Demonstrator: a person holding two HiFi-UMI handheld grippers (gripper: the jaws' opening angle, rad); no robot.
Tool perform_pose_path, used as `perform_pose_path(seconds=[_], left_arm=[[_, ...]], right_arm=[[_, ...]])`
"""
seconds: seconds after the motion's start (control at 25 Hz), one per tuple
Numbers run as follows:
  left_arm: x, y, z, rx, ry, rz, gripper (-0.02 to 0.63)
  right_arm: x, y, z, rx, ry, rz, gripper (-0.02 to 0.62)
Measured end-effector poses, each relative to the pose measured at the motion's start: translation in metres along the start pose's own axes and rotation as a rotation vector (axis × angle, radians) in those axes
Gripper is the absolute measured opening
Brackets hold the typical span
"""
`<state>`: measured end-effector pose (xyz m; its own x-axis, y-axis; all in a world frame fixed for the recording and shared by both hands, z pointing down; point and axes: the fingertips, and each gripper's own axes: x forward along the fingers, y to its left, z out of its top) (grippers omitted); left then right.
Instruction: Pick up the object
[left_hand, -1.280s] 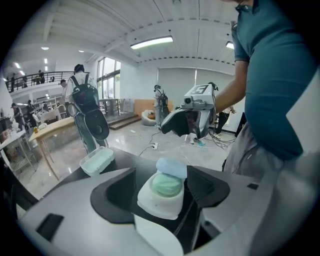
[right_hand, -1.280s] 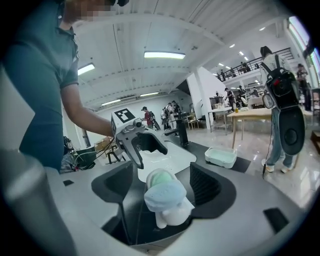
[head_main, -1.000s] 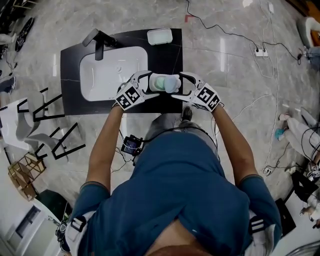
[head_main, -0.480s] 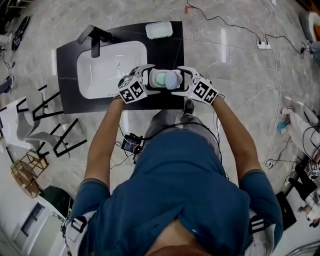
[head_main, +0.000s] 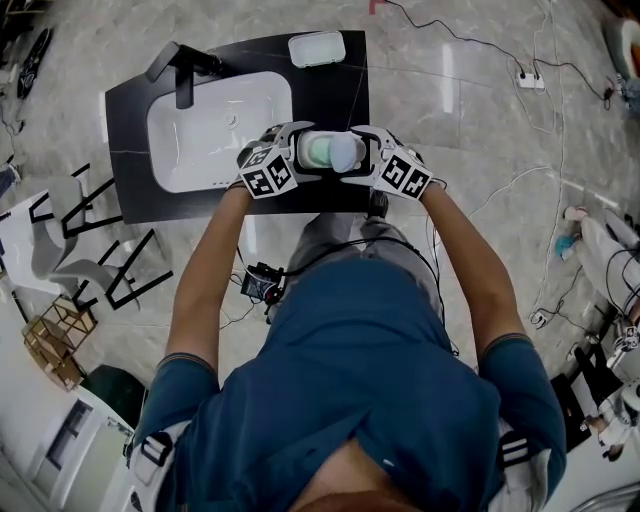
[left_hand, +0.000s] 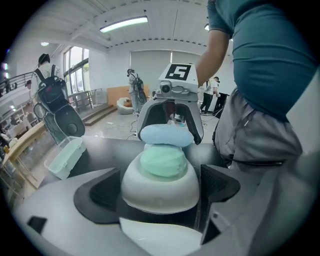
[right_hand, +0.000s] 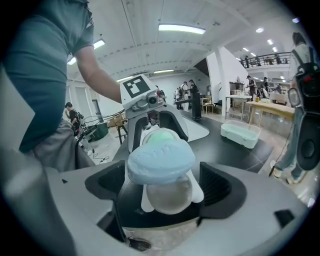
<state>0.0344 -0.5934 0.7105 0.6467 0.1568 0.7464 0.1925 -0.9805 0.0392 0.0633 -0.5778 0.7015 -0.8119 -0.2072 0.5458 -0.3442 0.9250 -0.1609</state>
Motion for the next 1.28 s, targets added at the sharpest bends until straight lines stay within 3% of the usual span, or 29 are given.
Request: perform_pose_path(seconds=[0.6,0.92,1.28], left_arm=[[0.017,0.001,-0.01,0.023,0.013,-0.008,0.486],[0.017,0.001,-0.011,0.0,-0.038,-0.015,0.486],[0.02,0.005,-0.008,0.041,0.023,-0.045,0.486]], right_arm=[[0.022,-0.004,-0.014,-0.038,0.058,0.009,0.443],[0.027,-0.011,-0.022,-0.082,0.072,-0.01,0.411],[0.023,-0.013,-0.019,-0.079,0.082,-0.015,0.382]])
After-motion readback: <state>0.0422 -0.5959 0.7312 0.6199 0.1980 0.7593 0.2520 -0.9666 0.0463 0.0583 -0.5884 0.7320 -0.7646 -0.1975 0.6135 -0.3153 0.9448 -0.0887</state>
